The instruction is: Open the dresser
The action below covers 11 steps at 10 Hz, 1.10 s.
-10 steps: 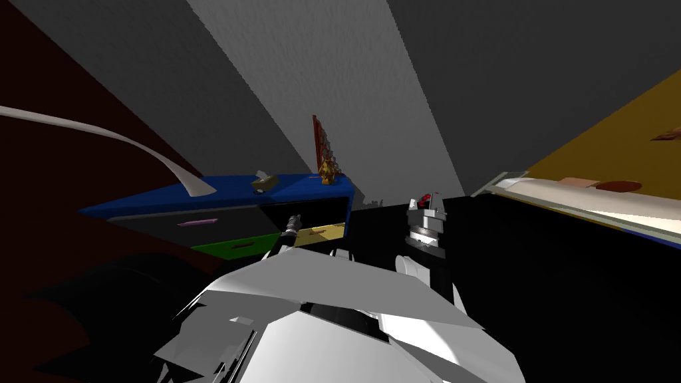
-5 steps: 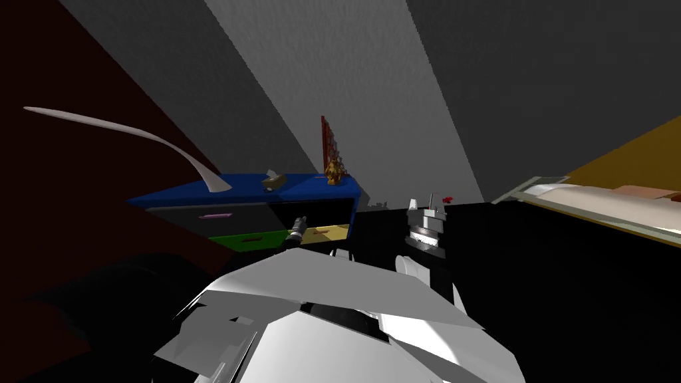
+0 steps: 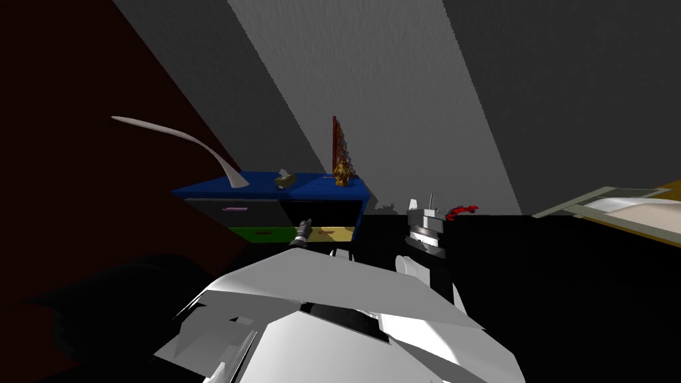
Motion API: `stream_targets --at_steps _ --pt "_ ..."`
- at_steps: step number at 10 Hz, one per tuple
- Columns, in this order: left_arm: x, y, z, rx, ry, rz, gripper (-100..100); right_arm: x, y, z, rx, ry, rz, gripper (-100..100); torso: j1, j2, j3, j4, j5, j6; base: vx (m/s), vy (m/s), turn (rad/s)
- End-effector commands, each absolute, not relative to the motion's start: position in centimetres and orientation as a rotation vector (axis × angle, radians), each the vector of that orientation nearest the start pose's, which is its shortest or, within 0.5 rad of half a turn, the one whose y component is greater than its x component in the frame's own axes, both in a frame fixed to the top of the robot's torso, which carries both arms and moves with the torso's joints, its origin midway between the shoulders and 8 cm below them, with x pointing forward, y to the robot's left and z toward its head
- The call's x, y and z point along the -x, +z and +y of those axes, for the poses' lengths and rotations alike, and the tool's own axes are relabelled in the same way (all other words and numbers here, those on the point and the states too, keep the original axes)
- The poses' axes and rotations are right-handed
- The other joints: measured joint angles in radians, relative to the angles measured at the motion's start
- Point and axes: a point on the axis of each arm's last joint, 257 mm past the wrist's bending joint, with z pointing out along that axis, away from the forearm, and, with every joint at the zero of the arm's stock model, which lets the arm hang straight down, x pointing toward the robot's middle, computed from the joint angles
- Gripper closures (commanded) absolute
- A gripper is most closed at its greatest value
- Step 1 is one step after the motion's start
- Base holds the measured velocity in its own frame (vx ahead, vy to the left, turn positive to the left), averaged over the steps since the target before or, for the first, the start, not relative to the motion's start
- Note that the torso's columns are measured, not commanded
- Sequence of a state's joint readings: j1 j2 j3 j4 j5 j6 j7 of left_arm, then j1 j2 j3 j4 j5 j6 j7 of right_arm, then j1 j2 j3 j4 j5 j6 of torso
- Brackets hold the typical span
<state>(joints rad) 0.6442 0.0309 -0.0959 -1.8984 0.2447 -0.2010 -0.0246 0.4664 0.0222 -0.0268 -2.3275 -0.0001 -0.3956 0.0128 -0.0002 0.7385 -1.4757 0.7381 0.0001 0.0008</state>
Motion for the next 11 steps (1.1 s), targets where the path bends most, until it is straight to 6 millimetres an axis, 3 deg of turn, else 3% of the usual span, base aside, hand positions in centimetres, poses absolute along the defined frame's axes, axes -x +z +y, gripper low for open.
stream_targets --at_steps 1,4,7,11 --pt "-35.5 -28.6 28.8 1.44 -1.169 1.077 -100 -35.2 3.7 -28.8 -0.688 1.269 0.611 0 -0.001 0.001 0.0 0.0 0.0 0.0 0.012 0.002 0.001" --pt "-35.4 -28.8 29.4 1.399 -1.15 1.133 -100 -35.2 3.7 -28.8 -0.688 1.269 0.611 0 0.0 -0.001 -0.001 0.0 0.0 -0.001 0.023 0.0 0.0" --pt "-35.8 -29.1 30.0 1.39 -1.132 1.14 -100 -35.2 3.7 -28.8 -0.689 1.269 0.611 0 0.001 -0.007 -0.004 -0.002 0.0 -0.001 0.159 0.006 0.0" --pt "-36.2 -29.1 29.1 1.455 -1.156 1.053 -100 -35.2 3.7 -28.8 -0.688 1.269 0.611 0 0.0 0.006 0.004 0.002 0.0 -0.001 0.065 -0.003 0.001"
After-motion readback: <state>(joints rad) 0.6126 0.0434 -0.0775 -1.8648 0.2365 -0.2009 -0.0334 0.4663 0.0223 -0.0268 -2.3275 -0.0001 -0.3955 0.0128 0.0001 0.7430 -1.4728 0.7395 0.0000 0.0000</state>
